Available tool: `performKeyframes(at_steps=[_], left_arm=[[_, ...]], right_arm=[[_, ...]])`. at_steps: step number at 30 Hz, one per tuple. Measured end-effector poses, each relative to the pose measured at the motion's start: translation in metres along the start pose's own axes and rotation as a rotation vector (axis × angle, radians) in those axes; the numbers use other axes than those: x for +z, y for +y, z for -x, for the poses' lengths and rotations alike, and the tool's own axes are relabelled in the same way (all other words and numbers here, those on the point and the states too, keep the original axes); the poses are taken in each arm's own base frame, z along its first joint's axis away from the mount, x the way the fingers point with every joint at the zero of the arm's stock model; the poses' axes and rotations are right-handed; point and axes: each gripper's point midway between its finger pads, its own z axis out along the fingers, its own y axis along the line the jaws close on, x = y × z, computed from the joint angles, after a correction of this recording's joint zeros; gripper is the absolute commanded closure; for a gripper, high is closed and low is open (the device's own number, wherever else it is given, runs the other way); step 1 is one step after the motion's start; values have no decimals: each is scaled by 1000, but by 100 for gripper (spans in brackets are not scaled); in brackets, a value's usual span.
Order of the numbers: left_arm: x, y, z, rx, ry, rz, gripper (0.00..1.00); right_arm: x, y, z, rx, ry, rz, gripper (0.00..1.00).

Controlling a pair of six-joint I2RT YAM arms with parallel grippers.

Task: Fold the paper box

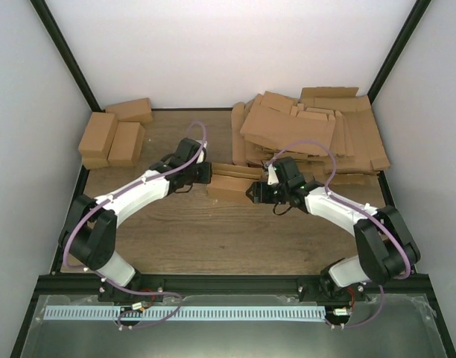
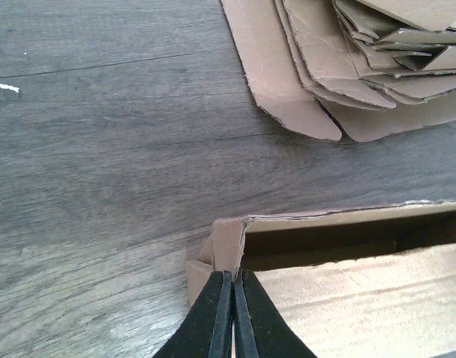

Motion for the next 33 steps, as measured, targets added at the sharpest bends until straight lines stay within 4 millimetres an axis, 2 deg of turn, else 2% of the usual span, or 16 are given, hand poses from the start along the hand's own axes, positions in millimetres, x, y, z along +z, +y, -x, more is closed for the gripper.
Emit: performKeyframes(at_steps=[3, 8, 16, 33], left_arm=[[-2, 0, -2, 3, -3, 1, 96], [-5, 0, -6, 7, -5, 4, 96], [-9, -1, -13, -2, -6, 4, 96], [-15, -5, -30, -154, 18, 9, 96]], right_arm=[[3, -3, 6, 34, -26, -13, 35], [2, -2, 18, 76, -79, -12, 44], [3, -6, 25, 140, -115, -36, 57], [6, -12, 32, 219, -154, -49, 61]])
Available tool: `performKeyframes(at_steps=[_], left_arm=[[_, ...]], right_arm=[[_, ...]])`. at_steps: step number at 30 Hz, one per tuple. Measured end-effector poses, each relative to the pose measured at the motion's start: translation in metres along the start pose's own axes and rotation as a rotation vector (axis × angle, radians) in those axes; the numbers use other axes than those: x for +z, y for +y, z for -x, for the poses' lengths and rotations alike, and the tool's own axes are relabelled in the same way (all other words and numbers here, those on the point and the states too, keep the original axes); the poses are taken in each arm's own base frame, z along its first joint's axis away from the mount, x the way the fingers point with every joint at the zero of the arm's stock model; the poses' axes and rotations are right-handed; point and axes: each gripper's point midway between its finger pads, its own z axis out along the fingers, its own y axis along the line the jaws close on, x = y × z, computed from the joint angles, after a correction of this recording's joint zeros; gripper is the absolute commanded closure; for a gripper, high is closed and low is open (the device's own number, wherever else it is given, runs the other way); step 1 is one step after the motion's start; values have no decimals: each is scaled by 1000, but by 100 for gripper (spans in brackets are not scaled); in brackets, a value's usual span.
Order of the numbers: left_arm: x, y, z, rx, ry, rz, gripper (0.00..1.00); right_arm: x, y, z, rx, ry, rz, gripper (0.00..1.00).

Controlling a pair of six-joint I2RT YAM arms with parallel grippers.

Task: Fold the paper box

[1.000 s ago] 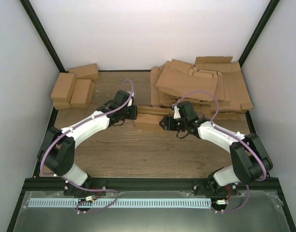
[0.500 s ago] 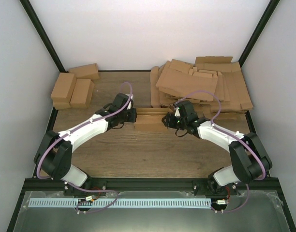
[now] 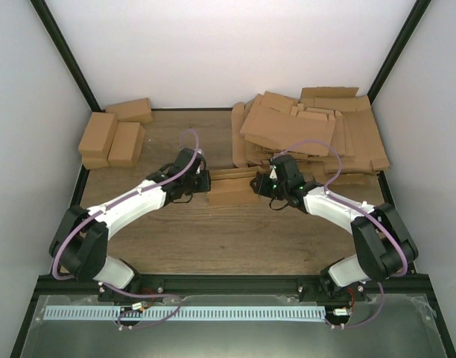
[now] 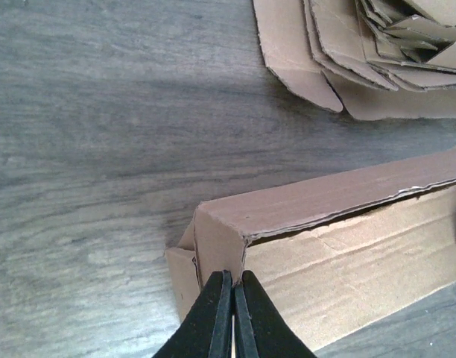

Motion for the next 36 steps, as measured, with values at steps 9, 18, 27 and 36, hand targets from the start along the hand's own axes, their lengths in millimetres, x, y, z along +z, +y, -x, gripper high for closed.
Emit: performKeyframes(at_steps=[9, 18, 27, 36], left_arm=[[-10, -2, -12, -63, 53, -12, 96], [-17, -7, -20, -99, 93, -30, 96], [-16, -11, -25, -104, 96, -53, 96], [-18, -14, -28, -96, 95, -62, 96]], right_arm=[[1, -1, 2, -1, -15, -10, 61], [1, -2, -1, -27, -15, -16, 33], [-28, -2, -30, -118, -2, 11, 2], [-61, 28, -59, -283, -15, 47, 7]])
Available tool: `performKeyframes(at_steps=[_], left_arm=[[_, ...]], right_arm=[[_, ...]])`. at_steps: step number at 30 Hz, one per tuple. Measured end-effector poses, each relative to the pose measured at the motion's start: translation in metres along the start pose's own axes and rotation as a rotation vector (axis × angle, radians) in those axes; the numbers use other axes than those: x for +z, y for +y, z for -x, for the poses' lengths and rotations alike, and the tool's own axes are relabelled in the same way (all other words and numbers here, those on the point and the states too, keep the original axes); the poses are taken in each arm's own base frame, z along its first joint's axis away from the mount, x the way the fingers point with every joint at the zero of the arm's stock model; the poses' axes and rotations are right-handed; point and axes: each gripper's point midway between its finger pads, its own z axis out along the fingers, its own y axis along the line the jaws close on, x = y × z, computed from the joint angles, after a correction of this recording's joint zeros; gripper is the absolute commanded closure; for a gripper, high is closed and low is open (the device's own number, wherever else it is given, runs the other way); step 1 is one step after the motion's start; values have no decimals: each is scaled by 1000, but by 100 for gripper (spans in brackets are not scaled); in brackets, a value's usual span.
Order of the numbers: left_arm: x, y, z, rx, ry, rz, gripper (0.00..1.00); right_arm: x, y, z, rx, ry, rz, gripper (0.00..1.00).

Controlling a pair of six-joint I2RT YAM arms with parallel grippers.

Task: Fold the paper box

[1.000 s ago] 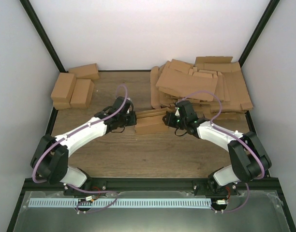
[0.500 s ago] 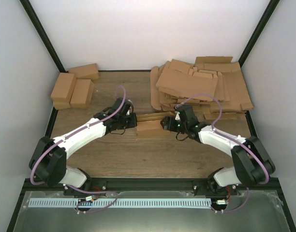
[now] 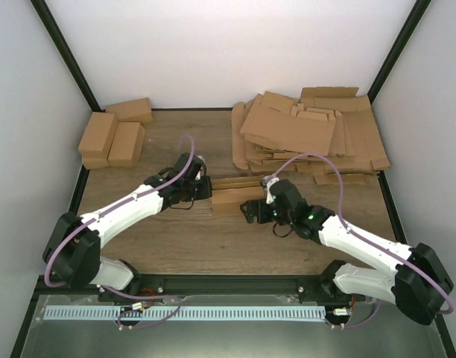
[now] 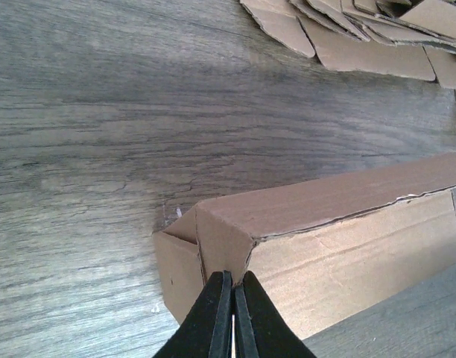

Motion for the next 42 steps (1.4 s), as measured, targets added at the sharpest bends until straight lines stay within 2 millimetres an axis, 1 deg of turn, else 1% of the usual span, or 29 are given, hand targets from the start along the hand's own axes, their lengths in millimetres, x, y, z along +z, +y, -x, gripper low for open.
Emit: performKeyframes(at_steps=[2, 4, 5, 6, 8, 10, 12, 15, 17, 19, 22, 24, 26, 31, 33, 35, 37, 40, 42], left_arm=[[0, -2, -1, 5, 2, -2, 96], [0, -3, -3, 9, 4, -2, 96], [0, -3, -3, 11, 4, -3, 96], [0, -3, -4, 12, 4, -3, 96], [0, -4, -4, 14, 5, -4, 96], [0, -5, -5, 16, 6, -5, 96], [1, -6, -5, 19, 6, -7, 96], [1, -7, -6, 24, 6, -8, 96], [1, -8, -7, 28, 6, -8, 96], [1, -8, -7, 30, 6, -9, 96], [1, -8, -7, 32, 6, -8, 96], [1, -8, -7, 33, 5, -7, 96], [1, -8, -7, 34, 5, -7, 96], [1, -9, -8, 40, 6, -9, 96], [1, -9, -8, 41, 7, -9, 96], [1, -9, -8, 41, 7, -9, 96], [1, -9, -8, 41, 7, -9, 96], [1, -9, -8, 42, 7, -9, 96], [1, -9, -8, 43, 7, -9, 96]], right_arm=[[0, 12, -10, -71, 11, 1, 16], [2, 23, -21, -136, 21, -6, 31], [3, 27, -26, -166, 26, -10, 37], [5, 32, -31, -194, 32, -14, 40], [11, 40, -40, -243, 48, -26, 41], [18, 51, -46, -291, 57, -35, 39], [28, 66, -49, -370, 53, -38, 37], [36, 86, -49, -496, 23, -23, 35], [38, 95, -44, -581, -15, -8, 34], [38, 102, -33, -659, -74, -4, 32], [38, 108, -17, -741, -144, 2, 34], [41, 110, -10, -790, -180, -3, 34], [47, 105, -6, -826, -198, -17, 35], [60, 74, -1, -861, -202, -76, 35], [63, 66, 0, -864, -202, -86, 35], [66, 63, 4, -867, -211, -86, 35], [69, 64, 5, -870, -218, -76, 37], [75, 66, 1, -878, -209, -61, 43], [81, 63, -5, -882, -191, -63, 47]])
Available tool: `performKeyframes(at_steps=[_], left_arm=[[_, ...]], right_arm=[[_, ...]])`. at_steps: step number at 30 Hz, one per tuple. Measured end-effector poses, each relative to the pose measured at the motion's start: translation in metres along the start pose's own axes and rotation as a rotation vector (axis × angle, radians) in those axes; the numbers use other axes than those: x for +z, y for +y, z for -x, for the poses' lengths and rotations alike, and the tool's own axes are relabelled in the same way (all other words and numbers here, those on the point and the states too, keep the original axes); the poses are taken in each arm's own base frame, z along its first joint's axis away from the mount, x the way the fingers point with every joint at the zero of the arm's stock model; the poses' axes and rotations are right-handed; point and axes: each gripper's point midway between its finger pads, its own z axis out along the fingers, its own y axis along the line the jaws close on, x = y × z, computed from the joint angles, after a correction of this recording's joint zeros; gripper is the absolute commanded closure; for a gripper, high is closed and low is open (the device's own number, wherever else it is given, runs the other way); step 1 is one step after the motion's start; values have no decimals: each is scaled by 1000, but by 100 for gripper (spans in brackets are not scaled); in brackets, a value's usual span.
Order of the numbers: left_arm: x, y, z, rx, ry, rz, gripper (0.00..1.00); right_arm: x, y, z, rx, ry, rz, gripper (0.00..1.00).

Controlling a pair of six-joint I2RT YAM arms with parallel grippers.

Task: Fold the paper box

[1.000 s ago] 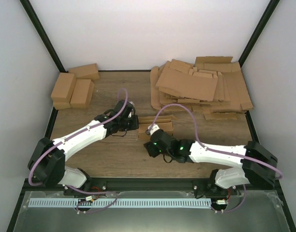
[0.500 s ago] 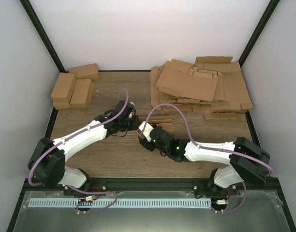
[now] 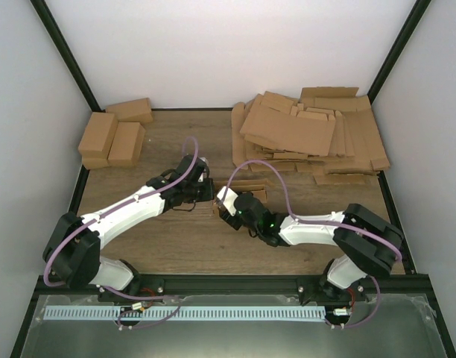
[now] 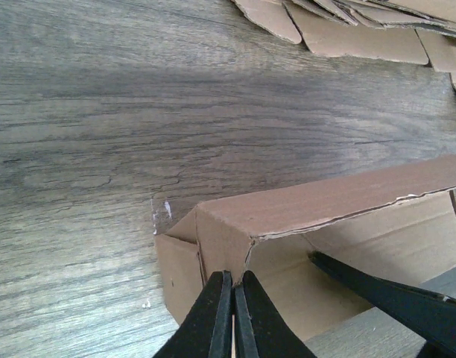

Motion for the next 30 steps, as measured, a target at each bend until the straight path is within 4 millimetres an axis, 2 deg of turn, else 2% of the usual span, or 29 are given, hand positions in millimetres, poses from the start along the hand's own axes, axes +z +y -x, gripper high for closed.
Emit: performKeyframes(at_steps=[8, 23, 30], left_arm=[[0, 0, 0, 1, 0, 2, 96], [-2, 1, -2, -19, 2, 12, 96], [-5, 2, -13, -8, 31, 31, 96]], right_arm=[[10, -4, 2, 30, -10, -33, 53], [12, -5, 3, 46, -15, -37, 52], [13, -4, 4, 49, -18, -39, 50]])
